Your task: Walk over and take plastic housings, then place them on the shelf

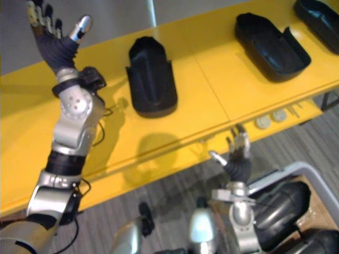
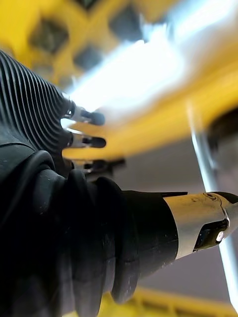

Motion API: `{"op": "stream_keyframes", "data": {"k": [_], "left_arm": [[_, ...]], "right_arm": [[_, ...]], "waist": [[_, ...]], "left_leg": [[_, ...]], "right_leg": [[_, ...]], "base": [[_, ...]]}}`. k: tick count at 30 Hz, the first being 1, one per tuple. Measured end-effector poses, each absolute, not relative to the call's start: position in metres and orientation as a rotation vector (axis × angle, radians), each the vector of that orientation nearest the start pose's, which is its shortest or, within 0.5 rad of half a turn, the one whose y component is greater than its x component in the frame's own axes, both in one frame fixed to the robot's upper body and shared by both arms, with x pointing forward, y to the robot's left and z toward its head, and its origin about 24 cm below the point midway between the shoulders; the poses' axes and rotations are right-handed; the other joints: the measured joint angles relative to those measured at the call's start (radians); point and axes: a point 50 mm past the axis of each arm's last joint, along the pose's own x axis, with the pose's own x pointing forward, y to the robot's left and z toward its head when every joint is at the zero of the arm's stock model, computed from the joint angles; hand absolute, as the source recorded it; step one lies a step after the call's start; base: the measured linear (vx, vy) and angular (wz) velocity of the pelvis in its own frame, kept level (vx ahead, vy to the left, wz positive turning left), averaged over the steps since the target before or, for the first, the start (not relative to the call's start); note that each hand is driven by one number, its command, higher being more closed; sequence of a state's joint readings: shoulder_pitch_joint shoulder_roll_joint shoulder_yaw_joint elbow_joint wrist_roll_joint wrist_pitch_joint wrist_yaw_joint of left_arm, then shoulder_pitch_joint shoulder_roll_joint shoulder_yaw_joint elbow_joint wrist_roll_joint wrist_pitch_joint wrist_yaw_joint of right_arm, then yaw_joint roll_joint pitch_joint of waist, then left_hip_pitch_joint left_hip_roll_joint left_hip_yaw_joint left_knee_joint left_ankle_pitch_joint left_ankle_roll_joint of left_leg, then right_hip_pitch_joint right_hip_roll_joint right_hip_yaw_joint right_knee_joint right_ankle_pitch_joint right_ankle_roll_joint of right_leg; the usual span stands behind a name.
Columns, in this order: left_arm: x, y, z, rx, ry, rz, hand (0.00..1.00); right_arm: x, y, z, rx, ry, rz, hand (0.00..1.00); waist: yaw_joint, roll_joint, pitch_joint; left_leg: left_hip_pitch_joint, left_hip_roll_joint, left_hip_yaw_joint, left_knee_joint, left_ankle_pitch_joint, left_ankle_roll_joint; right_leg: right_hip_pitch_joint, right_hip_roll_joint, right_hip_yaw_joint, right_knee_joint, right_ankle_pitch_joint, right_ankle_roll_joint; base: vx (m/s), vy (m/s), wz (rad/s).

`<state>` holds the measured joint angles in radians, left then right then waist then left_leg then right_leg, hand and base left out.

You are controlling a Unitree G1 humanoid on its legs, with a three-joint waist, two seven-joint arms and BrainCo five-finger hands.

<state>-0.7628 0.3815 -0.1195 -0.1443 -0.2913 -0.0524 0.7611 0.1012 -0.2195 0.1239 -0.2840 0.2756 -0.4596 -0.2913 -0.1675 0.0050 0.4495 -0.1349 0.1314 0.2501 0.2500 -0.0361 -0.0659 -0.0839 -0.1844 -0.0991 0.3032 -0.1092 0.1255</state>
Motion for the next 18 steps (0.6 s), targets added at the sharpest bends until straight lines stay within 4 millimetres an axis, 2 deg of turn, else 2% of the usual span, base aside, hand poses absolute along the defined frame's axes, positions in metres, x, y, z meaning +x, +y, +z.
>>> {"op": "stream_keyframes", "data": {"k": [2, 3, 7, 9, 11, 13, 15, 18], "left_arm": [[0.285, 0.157, 0.283, -0.223, -0.900, 0.349, 0.00], [0.280, 0.160, 0.279, -0.236, -0.899, 0.353, 0.00], [0.259, 0.181, 0.255, -0.254, -0.871, 0.430, 0.00], [0.244, 0.201, 0.226, -0.240, -0.792, 0.517, 0.00], [0.232, 0.209, 0.205, -0.191, -0.748, 0.568, 0.00], [0.220, 0.215, 0.190, -0.147, -0.708, 0.611, 0.00], [0.205, 0.230, 0.168, -0.082, -0.624, 0.711, 0.00], [0.189, 0.252, 0.148, -0.008, -0.544, 0.882, 0.00]], "right_arm": [[0.216, -0.170, 0.148, 0.194, -0.715, -0.105, 0.00], [0.218, -0.168, 0.155, 0.197, -0.744, -0.091, 0.00], [0.221, -0.161, 0.171, 0.190, -0.812, -0.025, 0.00], [0.223, -0.156, 0.177, 0.162, -0.821, 0.054, 0.00], [0.227, -0.151, 0.178, 0.150, -0.790, 0.112, 0.00], [0.232, -0.146, 0.176, 0.174, -0.742, 0.180, 0.00], [0.242, -0.133, 0.165, 0.210, -0.644, 0.276, 0.00], [0.252, -0.119, 0.149, 0.218, -0.543, 0.347, 0.00]], "waist": [[0.009, 0.018, -0.010], [0.017, 0.025, -0.014], [0.053, 0.056, -0.034], [0.066, 0.082, -0.061], [0.081, 0.099, -0.076], [0.104, 0.102, -0.081], [0.137, 0.099, -0.107], [0.158, 0.097, -0.117]], "left_leg": [[-0.004, -0.011, -0.017, -0.004, 0.008, 0.004], [0.000, -0.013, -0.023, -0.007, 0.009, 0.004], [0.033, -0.028, -0.041, -0.049, 0.031, 0.002], [0.046, -0.042, -0.060, -0.081, 0.049, 0.002], [0.049, -0.048, -0.082, -0.091, 0.055, 0.002], [0.069, -0.056, -0.098, -0.110, 0.067, 0.001], [0.073, -0.057, -0.114, -0.127, 0.079, -0.003], [0.084, -0.062, -0.145, -0.149, 0.093, -0.007]], "right_leg": [[0.004, -0.008, -0.013, 0.000, 0.000, 0.000], [0.011, -0.009, -0.018, -0.001, 0.000, 0.000], [0.041, -0.019, -0.043, -0.003, -0.011, 0.003], [0.054, -0.031, -0.070, 0.003, -0.023, 0.003], [0.070, -0.036, -0.095, 0.003, -0.029, 0.005], [0.089, -0.043, -0.113, 0.004, -0.039, 0.006], [0.097, -0.043, -0.136, 0.003, -0.048, 0.002], [0.121, -0.044, -0.170, -0.001, -0.055, -0.001]], "base": [[0.01, 0.011, 0.20], [0.01, 0.006, 0.13], [0.00, -0.017, 0.19], [-0.01, -0.021, 0.30], [0.00, -0.023, 0.30], [-0.01, -0.023, 0.33], [-0.01, -0.039, 0.27], [0.00, -0.035, 0.29]]}}
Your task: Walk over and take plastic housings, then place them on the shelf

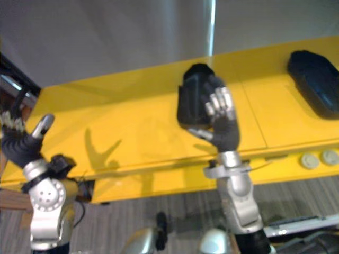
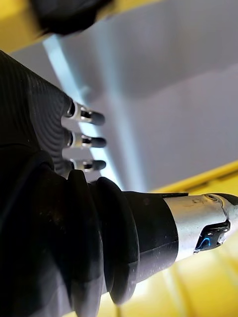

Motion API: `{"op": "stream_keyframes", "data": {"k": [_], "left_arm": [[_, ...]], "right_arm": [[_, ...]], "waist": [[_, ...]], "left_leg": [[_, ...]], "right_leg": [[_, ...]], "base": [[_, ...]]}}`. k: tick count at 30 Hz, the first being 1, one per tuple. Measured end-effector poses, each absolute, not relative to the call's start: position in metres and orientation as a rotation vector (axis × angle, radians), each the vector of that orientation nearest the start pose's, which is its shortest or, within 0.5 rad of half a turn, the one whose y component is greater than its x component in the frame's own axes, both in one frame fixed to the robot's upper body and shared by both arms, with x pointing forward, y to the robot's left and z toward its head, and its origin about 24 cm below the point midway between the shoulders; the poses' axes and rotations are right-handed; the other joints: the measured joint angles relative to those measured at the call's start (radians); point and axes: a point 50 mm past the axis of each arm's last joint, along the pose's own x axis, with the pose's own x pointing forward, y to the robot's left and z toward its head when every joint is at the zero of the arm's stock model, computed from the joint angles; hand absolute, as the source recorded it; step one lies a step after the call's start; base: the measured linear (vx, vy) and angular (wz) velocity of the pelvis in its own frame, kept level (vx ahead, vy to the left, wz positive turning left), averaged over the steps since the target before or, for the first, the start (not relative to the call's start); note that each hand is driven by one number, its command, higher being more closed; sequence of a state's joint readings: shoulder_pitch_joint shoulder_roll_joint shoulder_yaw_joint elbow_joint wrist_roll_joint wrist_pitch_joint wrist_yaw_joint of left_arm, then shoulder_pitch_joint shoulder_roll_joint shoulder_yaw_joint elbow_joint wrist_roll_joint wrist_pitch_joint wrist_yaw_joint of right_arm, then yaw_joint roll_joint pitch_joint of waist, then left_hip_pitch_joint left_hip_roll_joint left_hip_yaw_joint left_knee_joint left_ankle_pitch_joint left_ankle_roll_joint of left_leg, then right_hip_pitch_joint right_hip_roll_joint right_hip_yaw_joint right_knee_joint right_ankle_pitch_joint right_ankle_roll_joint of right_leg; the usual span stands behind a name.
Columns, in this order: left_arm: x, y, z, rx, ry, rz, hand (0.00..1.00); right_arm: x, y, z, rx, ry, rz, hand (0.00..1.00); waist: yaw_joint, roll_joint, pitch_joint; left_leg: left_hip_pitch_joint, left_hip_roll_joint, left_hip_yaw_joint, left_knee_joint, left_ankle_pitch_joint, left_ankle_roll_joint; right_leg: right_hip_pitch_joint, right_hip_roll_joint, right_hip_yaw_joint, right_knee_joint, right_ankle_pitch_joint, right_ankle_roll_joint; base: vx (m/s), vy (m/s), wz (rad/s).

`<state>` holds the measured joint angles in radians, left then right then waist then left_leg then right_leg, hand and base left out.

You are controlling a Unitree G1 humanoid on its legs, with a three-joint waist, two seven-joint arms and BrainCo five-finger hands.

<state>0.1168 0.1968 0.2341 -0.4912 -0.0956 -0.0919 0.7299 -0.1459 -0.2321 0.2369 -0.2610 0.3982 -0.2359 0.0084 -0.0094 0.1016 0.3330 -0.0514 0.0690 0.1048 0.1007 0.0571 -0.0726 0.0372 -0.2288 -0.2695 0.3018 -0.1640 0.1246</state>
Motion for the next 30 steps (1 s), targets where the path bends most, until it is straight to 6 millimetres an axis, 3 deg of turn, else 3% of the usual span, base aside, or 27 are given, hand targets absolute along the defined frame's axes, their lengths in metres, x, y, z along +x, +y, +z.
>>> {"op": "stream_keyframes", "data": {"k": [1, 2, 4, 7, 11, 15, 18, 24, 30], "left_arm": [[0.177, 0.272, 0.131, 0.012, -0.468, 1.045, 0.00], [0.172, 0.280, 0.123, 0.026, -0.430, 1.113, 0.00], [0.147, 0.307, 0.088, 0.074, -0.259, 1.359, 0.00], [0.121, 0.319, 0.045, 0.149, -0.035, 1.475, 0.00], [0.084, 0.317, -0.041, 0.036, 0.395, 1.358, 0.00], [0.070, 0.288, -0.087, -0.121, 0.597, 1.086, 0.00], [0.061, 0.268, -0.113, -0.206, 0.716, 0.938, 0.00], [0.041, 0.244, -0.138, -0.331, 0.865, 0.737, 0.00], [0.025, 0.221, -0.152, -0.390, 0.981, 0.585, 0.00]], "right_arm": [[0.256, -0.110, 0.139, 0.217, -0.492, 0.383, 0.00], [0.257, -0.107, 0.136, 0.218, -0.477, 0.393, 0.00], [0.257, -0.093, 0.126, 0.230, -0.422, 0.447, 0.00], [0.259, -0.077, 0.114, 0.238, -0.352, 0.490, 0.00], [0.273, -0.063, 0.100, 0.215, -0.249, 0.489, 0.00], [0.291, -0.067, 0.090, 0.131, -0.194, 0.390, 0.00], [0.306, -0.074, 0.091, 0.070, -0.190, 0.272, 0.00], [0.323, -0.087, 0.096, 0.049, -0.181, 0.065, 0.00], [0.328, -0.092, 0.091, 0.020, -0.146, 0.025, 0.00]], "waist": [[0.017, 0.000, -0.017], [0.025, 0.000, -0.022], [0.043, -0.004, -0.037], [0.062, -0.016, -0.065], [0.093, -0.033, -0.080], [0.108, -0.035, -0.078], [0.108, -0.022, -0.069], [0.110, 0.014, -0.028], [0.108, 0.014, -0.018]], "left_leg": [[0.000, -0.003, -0.012, -0.020, 0.012, 0.002], [0.000, -0.003, -0.016, -0.026, 0.017, 0.000], [0.000, -0.005, -0.040, -0.033, 0.021, -0.004], [0.001, -0.008, -0.054, -0.042, 0.022, -0.004], [0.015, -0.011, -0.064, -0.060, 0.025, -0.005], [0.008, -0.016, -0.067, -0.065, 0.029, -0.003], [0.000, -0.016, -0.071, -0.067, 0.034, -0.001], [0.010, -0.020, -0.071, -0.078, 0.037, 0.003], [0.019, -0.029, -0.067, -0.097, 0.046, 0.000]], "right_leg": [[0.002, 0.000, -0.014, -0.003, -0.001, 0.001], [0.004, 0.000, -0.020, -0.005, -0.001, 0.001], [0.023, 0.003, -0.047, -0.022, 0.000, 0.002], [0.042, 0.006, -0.066, -0.047, 0.003, 0.005], [0.073, 0.009, -0.084, -0.085, 0.015, 0.009], [0.071, 0.009, -0.085, -0.095, 0.022, 0.010], [0.067, 0.007, -0.086, -0.092, 0.022, 0.010], [0.062, -0.004, -0.084, -0.067, 0.006, 0.008], [0.032, -0.033, -0.081, 0.008, -0.036, 0.016]], "base": [[0.00, -0.032, 0.25], [0.02, -0.023, 0.30], [0.03, -0.017, 0.27], [0.04, -0.011, 0.22], [0.03, -0.002, 0.07], [0.00, 0.003, 0.01], [-0.01, 0.010, 0.05], [0.00, 0.000, 0.01], [0.03, -0.014, 0.01]]}}
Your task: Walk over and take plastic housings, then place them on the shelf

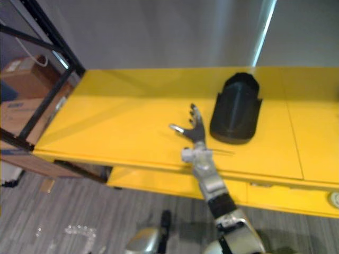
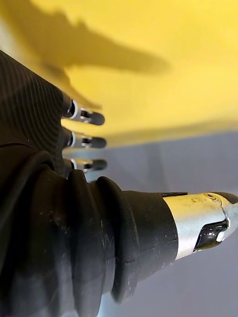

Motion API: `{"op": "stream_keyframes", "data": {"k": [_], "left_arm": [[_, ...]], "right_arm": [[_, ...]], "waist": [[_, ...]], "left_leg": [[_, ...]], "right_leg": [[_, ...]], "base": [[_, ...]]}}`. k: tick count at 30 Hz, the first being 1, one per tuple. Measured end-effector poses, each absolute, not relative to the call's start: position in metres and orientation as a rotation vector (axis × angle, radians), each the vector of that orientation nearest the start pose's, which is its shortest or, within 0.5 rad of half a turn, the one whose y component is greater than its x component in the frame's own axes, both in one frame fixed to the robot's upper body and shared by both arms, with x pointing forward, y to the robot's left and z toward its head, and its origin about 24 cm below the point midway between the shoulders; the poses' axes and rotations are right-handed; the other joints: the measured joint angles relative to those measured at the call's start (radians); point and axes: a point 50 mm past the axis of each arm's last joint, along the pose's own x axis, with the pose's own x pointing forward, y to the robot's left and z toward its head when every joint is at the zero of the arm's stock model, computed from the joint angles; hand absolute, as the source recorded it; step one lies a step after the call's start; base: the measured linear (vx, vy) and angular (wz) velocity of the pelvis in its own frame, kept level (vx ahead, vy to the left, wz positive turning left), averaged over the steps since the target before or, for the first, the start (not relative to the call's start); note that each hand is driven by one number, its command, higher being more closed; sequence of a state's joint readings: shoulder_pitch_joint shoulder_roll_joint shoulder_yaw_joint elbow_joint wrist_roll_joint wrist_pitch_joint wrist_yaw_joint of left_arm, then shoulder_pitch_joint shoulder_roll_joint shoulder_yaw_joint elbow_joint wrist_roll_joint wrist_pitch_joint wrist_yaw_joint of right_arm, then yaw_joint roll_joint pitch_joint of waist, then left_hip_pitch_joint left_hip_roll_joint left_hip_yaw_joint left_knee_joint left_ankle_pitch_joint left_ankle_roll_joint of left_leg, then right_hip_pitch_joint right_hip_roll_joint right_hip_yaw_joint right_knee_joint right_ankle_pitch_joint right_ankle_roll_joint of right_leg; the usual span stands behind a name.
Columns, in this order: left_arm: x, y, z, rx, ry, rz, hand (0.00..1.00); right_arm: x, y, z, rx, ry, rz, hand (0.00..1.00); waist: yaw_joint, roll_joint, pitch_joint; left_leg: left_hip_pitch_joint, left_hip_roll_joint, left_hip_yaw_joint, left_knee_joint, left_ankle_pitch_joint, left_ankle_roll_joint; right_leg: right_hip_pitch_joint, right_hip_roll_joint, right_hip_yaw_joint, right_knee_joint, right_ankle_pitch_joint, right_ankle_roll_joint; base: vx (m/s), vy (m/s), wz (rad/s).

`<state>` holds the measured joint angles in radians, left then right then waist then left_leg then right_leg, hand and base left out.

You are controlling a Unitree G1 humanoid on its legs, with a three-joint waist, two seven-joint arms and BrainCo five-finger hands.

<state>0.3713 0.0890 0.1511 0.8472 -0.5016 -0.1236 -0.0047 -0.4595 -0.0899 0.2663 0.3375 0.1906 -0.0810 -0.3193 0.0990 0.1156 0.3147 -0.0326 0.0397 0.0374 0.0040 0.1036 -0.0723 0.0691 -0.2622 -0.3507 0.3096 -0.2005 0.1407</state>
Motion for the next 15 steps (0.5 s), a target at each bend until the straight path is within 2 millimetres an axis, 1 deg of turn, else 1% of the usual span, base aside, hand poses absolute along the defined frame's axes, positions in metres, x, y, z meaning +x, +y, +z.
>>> {"op": "stream_keyframes", "data": {"k": [4, 6, 8, 15], "left_arm": [[0.030, 0.213, -0.154, -0.380, 0.988, 0.485, 0.00], [0.034, 0.201, -0.157, -0.377, 1.010, 0.386, 0.00], [0.034, 0.196, -0.158, -0.387, 1.014, 0.369, 0.00], [0.036, 0.195, -0.159, -0.382, 1.020, 0.369, 0.00]], "right_arm": [[0.331, -0.093, 0.096, 0.018, -0.147, -0.009, 0.00], [0.333, -0.098, 0.100, 0.028, -0.157, -0.035, 0.00], [0.335, -0.101, 0.103, 0.036, -0.167, -0.056, 0.00], [0.338, -0.107, 0.108, 0.050, -0.180, -0.103, 0.00]], "waist": [[-0.002, -0.006, 0.009], [-0.003, -0.007, 0.016], [-0.004, -0.012, 0.019], [-0.005, -0.027, 0.029]], "left_leg": [[0.010, 0.003, 0.001, -0.002, 0.000, -0.001], [0.013, 0.004, 0.003, -0.009, 0.001, -0.003], [0.013, 0.004, 0.007, -0.013, 0.002, -0.004], [0.015, 0.002, 0.015, -0.016, 0.002, -0.004]], "right_leg": [[0.000, -0.002, 0.000, 0.022, -0.021, -0.005], [-0.004, -0.002, 0.001, 0.028, -0.026, -0.006], [-0.010, -0.002, 0.005, 0.030, -0.026, -0.006], [-0.013, -0.002, 0.015, 0.031, -0.026, -0.005]], "base": [[0.03, -0.044, 0.00], [0.01, -0.021, 0.00], [0.01, -0.010, -0.05], [0.00, 0.000, -0.01]]}}
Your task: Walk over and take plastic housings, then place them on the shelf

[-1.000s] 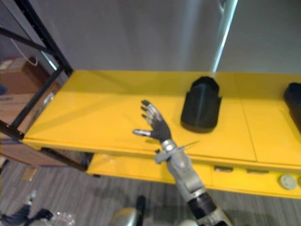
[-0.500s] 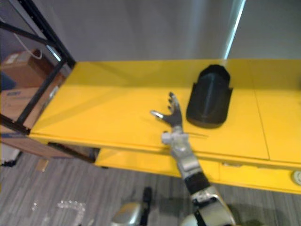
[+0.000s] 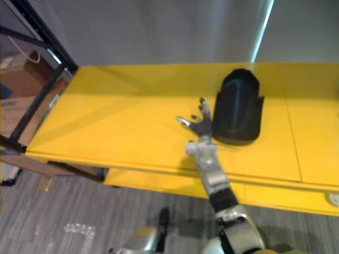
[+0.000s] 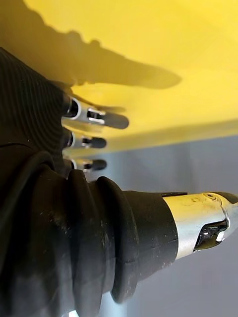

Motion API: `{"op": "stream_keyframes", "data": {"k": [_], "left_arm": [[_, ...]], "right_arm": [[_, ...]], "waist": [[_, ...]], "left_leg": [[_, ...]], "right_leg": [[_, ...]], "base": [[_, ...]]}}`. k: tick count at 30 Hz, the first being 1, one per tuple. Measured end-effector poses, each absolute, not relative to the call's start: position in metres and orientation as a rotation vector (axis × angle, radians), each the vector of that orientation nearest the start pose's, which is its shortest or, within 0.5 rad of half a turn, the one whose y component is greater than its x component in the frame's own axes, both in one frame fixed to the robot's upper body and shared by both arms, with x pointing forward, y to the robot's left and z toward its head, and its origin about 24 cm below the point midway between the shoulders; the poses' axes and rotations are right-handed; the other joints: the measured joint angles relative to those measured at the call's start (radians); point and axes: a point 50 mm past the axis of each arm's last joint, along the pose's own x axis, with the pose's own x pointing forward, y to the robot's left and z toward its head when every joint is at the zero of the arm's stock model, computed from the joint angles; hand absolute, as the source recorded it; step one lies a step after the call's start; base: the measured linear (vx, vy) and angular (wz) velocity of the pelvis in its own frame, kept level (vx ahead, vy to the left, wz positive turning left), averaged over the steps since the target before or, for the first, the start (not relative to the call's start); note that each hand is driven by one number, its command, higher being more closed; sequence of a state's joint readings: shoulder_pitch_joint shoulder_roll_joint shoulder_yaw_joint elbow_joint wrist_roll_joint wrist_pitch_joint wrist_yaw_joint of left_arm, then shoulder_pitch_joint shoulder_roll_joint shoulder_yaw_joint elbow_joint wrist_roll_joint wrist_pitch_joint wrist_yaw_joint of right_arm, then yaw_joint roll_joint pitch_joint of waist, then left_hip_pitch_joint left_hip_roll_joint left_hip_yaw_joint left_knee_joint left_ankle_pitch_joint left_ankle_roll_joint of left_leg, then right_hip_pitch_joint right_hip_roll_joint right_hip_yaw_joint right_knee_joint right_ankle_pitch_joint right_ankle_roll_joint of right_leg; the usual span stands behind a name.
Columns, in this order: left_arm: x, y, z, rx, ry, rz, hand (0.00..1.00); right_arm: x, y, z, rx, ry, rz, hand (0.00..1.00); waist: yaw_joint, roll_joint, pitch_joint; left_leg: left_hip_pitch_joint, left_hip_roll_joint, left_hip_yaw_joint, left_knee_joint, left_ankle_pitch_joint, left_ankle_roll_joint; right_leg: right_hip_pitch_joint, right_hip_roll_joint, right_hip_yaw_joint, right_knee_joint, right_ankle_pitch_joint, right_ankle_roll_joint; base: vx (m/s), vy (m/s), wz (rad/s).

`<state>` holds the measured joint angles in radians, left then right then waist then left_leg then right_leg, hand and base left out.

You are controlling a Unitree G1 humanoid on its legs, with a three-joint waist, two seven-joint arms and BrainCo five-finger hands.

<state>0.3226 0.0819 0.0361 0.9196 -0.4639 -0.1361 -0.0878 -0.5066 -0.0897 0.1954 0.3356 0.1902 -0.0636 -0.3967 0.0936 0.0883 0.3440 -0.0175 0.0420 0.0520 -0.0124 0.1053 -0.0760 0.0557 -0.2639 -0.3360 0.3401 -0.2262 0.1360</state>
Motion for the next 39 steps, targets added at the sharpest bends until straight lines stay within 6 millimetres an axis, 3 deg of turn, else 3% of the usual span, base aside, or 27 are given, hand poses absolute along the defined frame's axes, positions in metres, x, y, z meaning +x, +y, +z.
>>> {"op": "stream_keyframes", "data": {"k": [10, 22, 27, 32, 34, 36, 39], "left_arm": [[0.039, 0.201, -0.158, -0.355, 1.019, 0.365, 0.00], [0.039, 0.202, -0.159, -0.349, 1.023, 0.360, 0.00], [0.039, 0.202, -0.159, -0.348, 1.024, 0.360, 0.00], [0.043, 0.203, -0.158, -0.336, 1.021, 0.371, 0.00], [0.044, 0.205, -0.158, -0.327, 1.020, 0.387, 0.00], [0.045, 0.209, -0.157, -0.313, 1.016, 0.418, 0.00], [0.048, 0.220, -0.155, -0.274, 1.010, 0.458, 0.00]], "right_arm": [[0.337, -0.114, 0.113, 0.086, -0.198, -0.107, 0.00], [0.334, -0.115, 0.112, 0.087, -0.203, -0.103, 0.00], [0.332, -0.110, 0.113, 0.097, -0.236, 0.038, 0.00], [0.305, -0.106, 0.144, 0.144, -0.443, 0.175, 0.00], [0.293, -0.108, 0.163, 0.170, -0.548, 0.207, 0.00], [0.281, -0.119, 0.180, 0.172, -0.662, 0.201, 0.00], [0.274, -0.145, 0.180, 0.222, -0.691, 0.121, 0.00]], "waist": [[-0.014, -0.020, 0.014], [-0.022, -0.020, 0.014], [-0.023, -0.020, 0.014], [-0.024, -0.030, 0.015], [-0.030, -0.043, 0.009], [-0.041, -0.077, -0.010], [-0.055, -0.125, -0.045]], "left_leg": [[0.015, -0.001, 0.013, -0.017, 0.000, 0.000], [0.016, 0.000, 0.013, -0.020, -0.001, 0.001], [0.018, 0.001, 0.013, -0.023, -0.001, 0.001], [0.030, 0.007, 0.021, -0.048, 0.000, -0.001], [0.040, 0.010, 0.032, -0.054, -0.001, 0.000], [0.052, 0.012, 0.042, -0.066, -0.005, -0.001], [0.056, 0.012, 0.050, -0.067, -0.012, -0.003]], "right_leg": [[0.002, 0.000, 0.010, -0.008, 0.002, 0.002], [0.005, 0.002, 0.010, -0.012, 0.002, 0.003], [0.009, 0.004, 0.009, -0.017, 0.003, 0.004], [0.024, 0.012, 0.007, -0.052, 0.020, 0.008], [0.047, 0.021, 0.007, -0.093, 0.036, 0.009], [0.069, 0.031, 0.007, -0.134, 0.051, 0.012], [0.088, 0.039, 0.009, -0.180, 0.072, 0.013]], "base": [[0.00, 0.001, -0.03], [0.00, 0.000, 0.00], [0.00, 0.000, 0.00], [0.03, 0.000, -0.03], [0.04, 0.003, -0.10], [0.05, 0.000, -0.07], [0.06, -0.007, -0.04]]}}
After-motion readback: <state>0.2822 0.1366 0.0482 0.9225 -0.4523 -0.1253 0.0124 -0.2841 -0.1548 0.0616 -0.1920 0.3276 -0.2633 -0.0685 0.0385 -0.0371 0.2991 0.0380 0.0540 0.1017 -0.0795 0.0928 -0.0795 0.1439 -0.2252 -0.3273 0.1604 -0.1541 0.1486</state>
